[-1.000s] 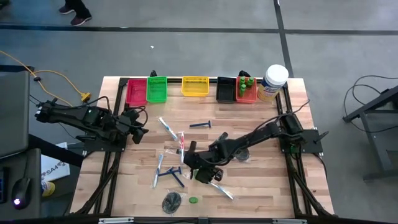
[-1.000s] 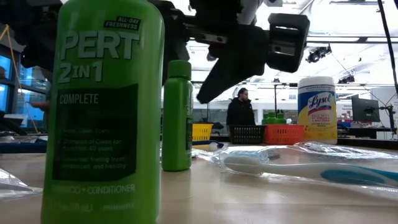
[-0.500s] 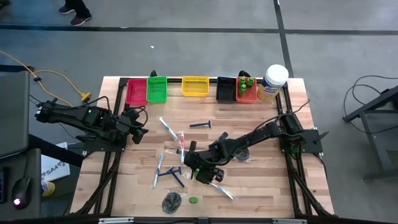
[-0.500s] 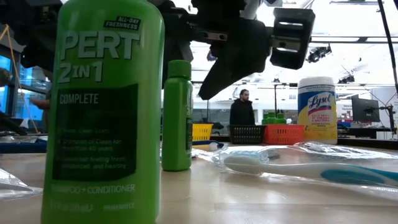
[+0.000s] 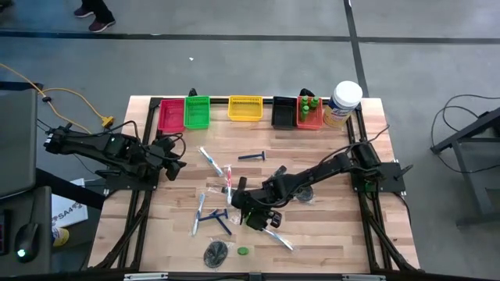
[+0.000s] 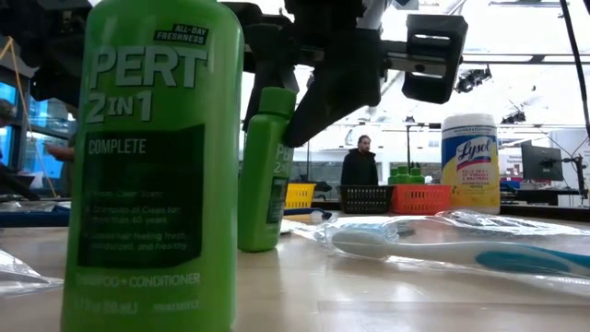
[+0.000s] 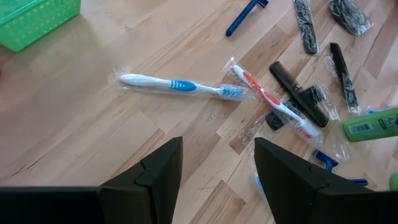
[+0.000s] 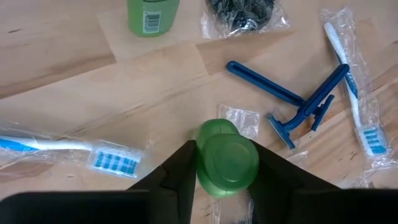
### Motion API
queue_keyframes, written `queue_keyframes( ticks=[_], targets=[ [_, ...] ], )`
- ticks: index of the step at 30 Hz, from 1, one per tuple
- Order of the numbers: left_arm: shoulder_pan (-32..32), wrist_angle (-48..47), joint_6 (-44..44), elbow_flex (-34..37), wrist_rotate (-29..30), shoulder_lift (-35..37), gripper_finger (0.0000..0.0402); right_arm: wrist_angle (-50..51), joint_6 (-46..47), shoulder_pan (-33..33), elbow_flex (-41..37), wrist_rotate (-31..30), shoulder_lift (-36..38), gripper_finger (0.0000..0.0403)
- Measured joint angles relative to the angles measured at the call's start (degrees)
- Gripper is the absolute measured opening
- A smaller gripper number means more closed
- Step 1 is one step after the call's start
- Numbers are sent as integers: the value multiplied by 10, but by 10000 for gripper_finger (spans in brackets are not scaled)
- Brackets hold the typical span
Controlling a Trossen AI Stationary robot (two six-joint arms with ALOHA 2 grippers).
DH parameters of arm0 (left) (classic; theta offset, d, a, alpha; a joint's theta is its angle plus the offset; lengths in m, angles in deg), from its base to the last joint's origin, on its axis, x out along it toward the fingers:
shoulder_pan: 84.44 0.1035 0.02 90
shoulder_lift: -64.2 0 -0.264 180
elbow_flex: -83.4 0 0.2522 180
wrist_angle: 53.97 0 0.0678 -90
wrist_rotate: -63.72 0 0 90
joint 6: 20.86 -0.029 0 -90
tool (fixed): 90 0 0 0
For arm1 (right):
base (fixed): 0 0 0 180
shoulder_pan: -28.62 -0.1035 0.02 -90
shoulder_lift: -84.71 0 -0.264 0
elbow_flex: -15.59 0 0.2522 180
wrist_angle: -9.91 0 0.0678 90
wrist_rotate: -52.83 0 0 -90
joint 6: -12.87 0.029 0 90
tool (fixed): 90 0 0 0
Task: Pick & Place Travel size toiletries
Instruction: Put the green shampoo bottle into the orange bin
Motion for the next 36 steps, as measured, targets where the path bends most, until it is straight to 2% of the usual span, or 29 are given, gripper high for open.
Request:
queue_keyframes(
  ticks=[10, 22, 29, 36],
  targets=[
    [0, 0, 0, 0, 0, 0, 193, 1, 6, -3, 0, -9, 2, 107],
    [0, -6, 0, 0, -1, 0, 193, 13, 93, -12, 0, -33, 26, 106],
    [0, -9, 0, 0, -1, 0, 193, 55, 240, -13, 0, -122, 80, 106],
    [0, -9, 0, 0, -1, 0, 193, 174, 495, 32, 0, -213, 160, 105]
  ],
)
